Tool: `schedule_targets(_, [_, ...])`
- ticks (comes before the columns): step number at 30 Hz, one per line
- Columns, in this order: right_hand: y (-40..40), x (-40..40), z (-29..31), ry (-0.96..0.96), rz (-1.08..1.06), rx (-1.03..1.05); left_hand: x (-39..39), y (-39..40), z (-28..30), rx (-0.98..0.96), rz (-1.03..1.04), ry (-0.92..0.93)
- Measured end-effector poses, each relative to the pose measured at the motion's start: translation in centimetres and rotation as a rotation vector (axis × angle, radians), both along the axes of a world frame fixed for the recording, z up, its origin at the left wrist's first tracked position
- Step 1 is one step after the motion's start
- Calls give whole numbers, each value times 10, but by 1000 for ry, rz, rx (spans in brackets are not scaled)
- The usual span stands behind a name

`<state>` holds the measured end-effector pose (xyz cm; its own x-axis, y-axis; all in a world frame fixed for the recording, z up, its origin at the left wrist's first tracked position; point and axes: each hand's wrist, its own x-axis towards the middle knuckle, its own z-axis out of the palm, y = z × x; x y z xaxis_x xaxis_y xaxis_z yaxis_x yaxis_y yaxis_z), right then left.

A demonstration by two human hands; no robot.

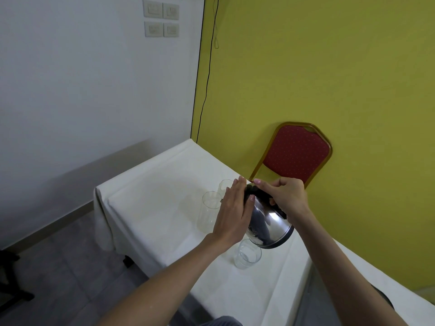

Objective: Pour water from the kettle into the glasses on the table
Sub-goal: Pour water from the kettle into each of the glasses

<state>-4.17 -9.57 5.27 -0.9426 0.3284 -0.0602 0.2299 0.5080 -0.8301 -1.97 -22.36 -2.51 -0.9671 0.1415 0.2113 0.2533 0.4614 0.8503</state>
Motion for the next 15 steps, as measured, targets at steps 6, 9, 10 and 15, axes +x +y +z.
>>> schedule_targets(6, [0, -2, 3, -2, 1, 6, -3, 3, -5, 20, 26, 27])
schedule_targets(9, [1, -1, 4, -1, 1, 0, -2, 3, -3, 24, 25, 28])
schedule_targets(10, [1, -1, 4, -3, -1, -2, -2, 3, -2, 24, 22, 25])
schedule_targets(15, [0, -1, 5, -11, 3, -14, -1, 2, 0, 11, 22, 24])
